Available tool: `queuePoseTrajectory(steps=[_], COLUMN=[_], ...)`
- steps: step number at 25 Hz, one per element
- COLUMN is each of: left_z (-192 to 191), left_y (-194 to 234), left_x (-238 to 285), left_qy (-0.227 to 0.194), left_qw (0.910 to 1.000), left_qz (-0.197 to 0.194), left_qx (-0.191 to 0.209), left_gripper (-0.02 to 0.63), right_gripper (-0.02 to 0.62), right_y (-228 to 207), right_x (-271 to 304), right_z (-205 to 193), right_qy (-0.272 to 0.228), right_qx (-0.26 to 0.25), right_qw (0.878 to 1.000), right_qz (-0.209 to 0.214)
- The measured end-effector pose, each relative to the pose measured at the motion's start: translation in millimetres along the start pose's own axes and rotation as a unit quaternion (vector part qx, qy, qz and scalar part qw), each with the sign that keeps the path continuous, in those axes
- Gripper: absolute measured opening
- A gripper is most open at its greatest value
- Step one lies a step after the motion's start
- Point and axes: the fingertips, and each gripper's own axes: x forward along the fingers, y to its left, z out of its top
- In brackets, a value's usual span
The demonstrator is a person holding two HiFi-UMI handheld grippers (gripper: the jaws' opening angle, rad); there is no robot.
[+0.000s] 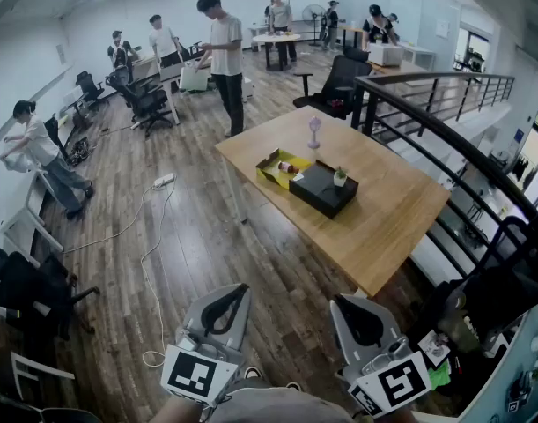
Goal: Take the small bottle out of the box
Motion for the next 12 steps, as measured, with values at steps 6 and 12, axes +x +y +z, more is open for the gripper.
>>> queuePoseTrajectory(steps=[6, 12], left_z=[2, 1], left_y=[-9, -15], left_x=[-3, -11], left_qy=[0.004, 0.006], left_qw=[1.0, 1.0], left_qz=[-0.002, -0.002], left_qx=[0.001, -0.003], left_gripper=[0.002, 0.002], right_gripper=[0.015, 0.015], right_y=[0, 6], right_x=[-9, -18], right_z=[1, -1], right_qy=[-0.002, -0.002], right_qx=[0.005, 0.003], right_qw=[1.0, 1.0], right_qz=[0.003, 0.009])
